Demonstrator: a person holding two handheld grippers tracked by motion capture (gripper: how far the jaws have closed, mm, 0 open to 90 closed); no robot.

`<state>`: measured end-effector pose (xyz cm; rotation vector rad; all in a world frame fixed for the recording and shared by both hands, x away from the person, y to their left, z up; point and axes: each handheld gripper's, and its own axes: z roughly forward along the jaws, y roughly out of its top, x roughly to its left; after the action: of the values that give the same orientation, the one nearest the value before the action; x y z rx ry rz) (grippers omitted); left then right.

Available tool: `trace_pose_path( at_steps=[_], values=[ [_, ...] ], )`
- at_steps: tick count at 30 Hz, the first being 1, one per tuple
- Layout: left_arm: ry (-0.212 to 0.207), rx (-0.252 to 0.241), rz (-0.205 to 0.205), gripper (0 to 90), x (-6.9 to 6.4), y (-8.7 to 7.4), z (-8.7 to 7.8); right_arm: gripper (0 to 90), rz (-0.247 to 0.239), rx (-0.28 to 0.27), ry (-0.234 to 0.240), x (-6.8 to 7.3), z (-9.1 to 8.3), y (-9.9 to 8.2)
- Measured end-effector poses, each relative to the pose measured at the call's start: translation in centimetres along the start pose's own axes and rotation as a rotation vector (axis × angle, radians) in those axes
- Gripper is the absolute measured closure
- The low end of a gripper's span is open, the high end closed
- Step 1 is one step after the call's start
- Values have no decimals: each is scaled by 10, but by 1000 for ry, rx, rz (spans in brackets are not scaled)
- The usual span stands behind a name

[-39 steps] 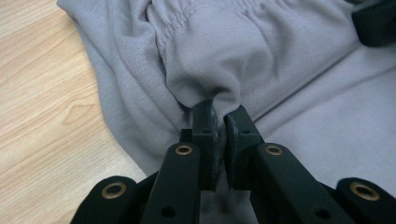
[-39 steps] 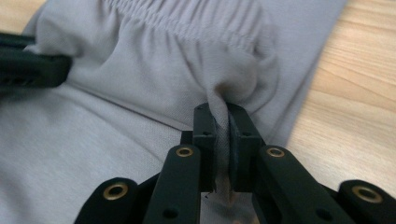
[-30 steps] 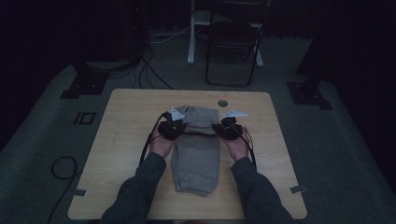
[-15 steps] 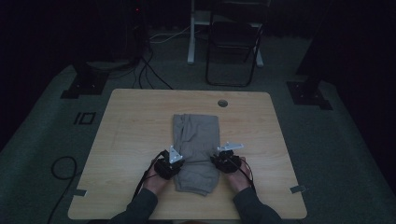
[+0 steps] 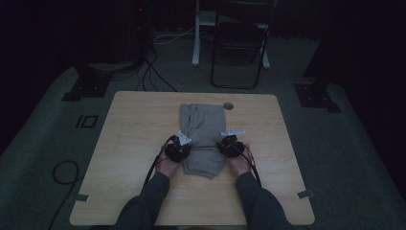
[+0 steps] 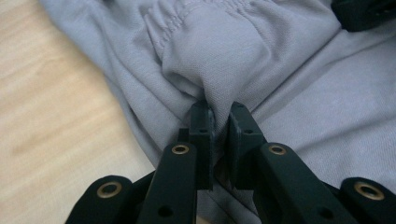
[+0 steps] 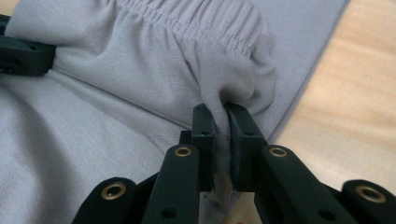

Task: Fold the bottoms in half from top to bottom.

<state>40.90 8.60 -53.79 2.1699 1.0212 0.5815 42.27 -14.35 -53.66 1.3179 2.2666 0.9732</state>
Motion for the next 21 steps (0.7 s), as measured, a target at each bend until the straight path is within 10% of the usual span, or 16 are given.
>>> trace_pose_path(
  at_steps=[8,14,21],
  values=[
    [-5,54,-19,613,10,12,-5,638,38,45,44,-16,6,15],
    [-6,-32,-87,606,30,18,-28,601,115,-48,73,-29,-17,18],
    [46,-33,-146,687,54,44,-13,744,167,-64,-36,-41,-11,43]
  ],
)
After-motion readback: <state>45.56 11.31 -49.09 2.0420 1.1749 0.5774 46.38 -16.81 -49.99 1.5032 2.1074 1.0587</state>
